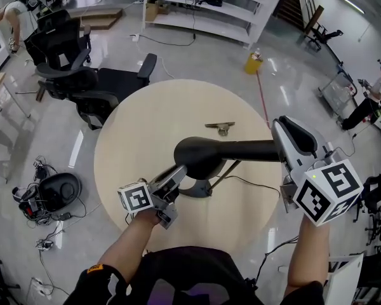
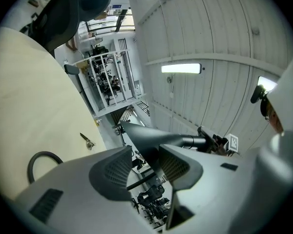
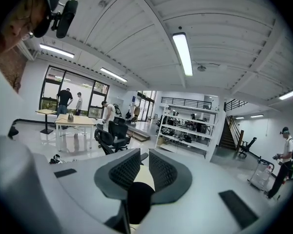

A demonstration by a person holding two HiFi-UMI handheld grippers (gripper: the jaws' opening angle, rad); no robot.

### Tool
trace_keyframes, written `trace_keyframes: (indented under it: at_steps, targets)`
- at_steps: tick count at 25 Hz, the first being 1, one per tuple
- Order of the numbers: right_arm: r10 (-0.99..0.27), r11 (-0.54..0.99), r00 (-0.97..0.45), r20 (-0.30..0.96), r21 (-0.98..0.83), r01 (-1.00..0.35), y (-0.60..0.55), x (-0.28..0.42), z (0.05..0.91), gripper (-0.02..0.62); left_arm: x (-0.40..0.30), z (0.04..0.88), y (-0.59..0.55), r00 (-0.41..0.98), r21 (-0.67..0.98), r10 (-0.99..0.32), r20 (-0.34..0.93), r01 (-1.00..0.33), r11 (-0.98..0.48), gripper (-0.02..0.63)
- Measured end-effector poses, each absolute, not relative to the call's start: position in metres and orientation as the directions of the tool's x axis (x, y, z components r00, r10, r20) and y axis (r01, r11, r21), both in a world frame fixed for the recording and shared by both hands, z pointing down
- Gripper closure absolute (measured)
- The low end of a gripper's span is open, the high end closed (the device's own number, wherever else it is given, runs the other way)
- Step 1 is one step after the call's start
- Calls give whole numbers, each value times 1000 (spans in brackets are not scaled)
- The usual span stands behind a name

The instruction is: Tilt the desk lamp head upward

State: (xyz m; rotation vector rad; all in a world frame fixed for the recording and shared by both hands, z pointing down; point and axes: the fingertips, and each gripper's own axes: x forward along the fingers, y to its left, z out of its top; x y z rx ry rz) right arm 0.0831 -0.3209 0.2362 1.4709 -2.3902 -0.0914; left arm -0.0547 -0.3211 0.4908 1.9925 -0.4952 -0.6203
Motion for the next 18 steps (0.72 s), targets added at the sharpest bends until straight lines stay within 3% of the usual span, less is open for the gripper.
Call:
trace_keyframes:
  at_steps: [4, 18]
  targets:
    - [-881, 459, -407, 242, 225, -860, -320, 84, 236, 534, -53, 485, -322, 789, 882, -566, -238, -69, -466, 403]
    - [-893, 429, -390, 225, 163, -889, -309, 104, 249, 535, -80, 456, -343, 761, 832, -614, -211, -190, -521, 405]
